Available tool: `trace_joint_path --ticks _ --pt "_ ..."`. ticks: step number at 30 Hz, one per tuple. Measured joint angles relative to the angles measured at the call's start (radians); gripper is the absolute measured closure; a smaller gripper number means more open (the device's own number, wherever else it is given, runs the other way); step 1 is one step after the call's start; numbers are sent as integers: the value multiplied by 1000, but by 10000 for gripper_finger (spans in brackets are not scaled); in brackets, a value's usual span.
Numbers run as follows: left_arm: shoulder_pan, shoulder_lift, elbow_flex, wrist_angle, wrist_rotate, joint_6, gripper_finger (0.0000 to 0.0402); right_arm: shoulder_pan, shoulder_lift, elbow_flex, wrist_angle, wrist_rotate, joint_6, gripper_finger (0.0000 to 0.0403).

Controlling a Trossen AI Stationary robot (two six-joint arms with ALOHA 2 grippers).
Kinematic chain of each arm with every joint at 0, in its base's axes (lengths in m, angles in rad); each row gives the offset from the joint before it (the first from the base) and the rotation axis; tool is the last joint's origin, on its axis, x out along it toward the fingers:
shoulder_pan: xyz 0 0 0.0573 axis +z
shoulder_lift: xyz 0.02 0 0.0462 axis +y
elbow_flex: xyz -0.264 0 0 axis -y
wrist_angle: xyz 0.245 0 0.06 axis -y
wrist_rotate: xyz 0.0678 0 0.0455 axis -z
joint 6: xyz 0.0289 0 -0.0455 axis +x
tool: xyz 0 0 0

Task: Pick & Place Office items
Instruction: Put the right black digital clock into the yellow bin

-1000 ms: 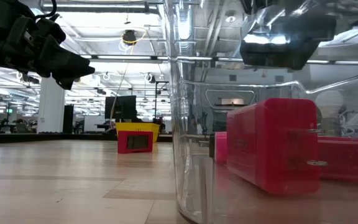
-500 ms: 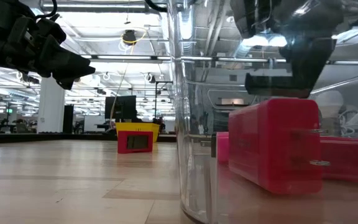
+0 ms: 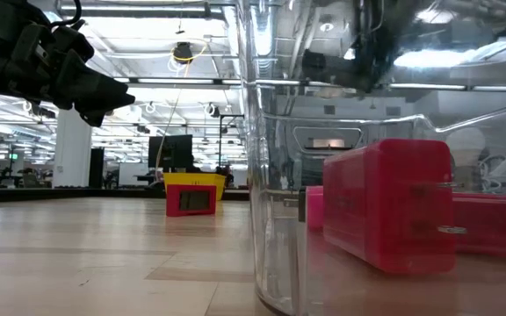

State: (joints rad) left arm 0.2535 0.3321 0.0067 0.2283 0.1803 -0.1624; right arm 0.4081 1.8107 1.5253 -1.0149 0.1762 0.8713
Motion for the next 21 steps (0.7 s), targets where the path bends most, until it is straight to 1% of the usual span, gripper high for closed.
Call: trace_joint_path --ticks 7,10,15,19,21 --pt "0 0 0 0 0 0 266 -206 0 53 -25 5 -206 264" --pt "0 0 0 0 0 0 266 -296 0 74 -12 -39 -290 264" --pt "0 0 0 0 0 0 266 -429 -1 107 80 -126 -401 264" --pt "0 0 0 0 0 0 266 -527 -1 116 157 -215 -449 264" --pt "0 0 0 0 0 0 266 -570 4 116 200 -279 -461 264"
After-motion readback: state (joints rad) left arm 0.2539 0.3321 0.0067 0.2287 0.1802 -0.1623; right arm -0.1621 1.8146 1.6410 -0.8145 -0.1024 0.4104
